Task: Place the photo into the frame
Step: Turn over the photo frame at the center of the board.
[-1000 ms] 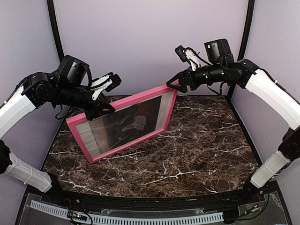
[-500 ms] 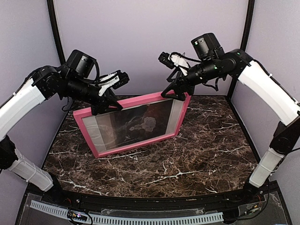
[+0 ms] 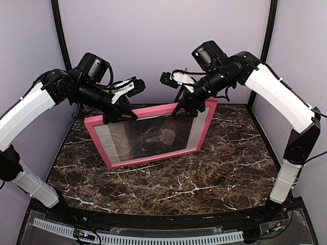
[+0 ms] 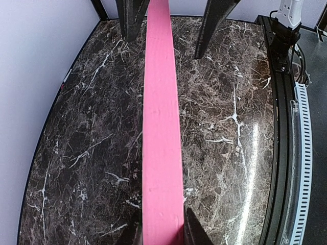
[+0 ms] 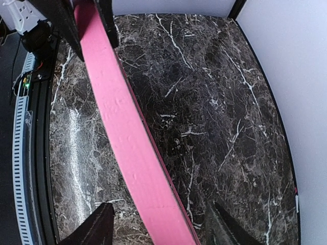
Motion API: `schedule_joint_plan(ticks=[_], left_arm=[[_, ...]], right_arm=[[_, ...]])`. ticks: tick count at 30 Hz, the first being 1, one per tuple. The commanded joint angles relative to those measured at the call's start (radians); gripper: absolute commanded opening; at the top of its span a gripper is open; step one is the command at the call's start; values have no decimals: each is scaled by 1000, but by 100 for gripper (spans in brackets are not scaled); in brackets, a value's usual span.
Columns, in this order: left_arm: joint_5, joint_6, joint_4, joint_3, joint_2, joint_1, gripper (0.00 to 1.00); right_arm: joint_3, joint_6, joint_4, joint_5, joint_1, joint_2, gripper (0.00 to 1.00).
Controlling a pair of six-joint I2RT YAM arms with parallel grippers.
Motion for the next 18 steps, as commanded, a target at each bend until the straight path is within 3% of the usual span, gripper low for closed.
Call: schedule_joint_plan(ticks=[1,5,12,16,18], left_arm=[[60,27,63,47,-4,5,0],[61,26,64,43,-7,6,0],[60,25,70,27,-16,7,0],[48,20,89,1,-28,7,0],[25,10,118,-24,-43,7,6]], right_arm=[[9,4,-22,29,13,10,57],[12,12,-21,55,16,24,43],[11,19,-25,103,21,43,38],[18,18,-27,113,22,49,13],[15,14,-25,117,21,45,0]])
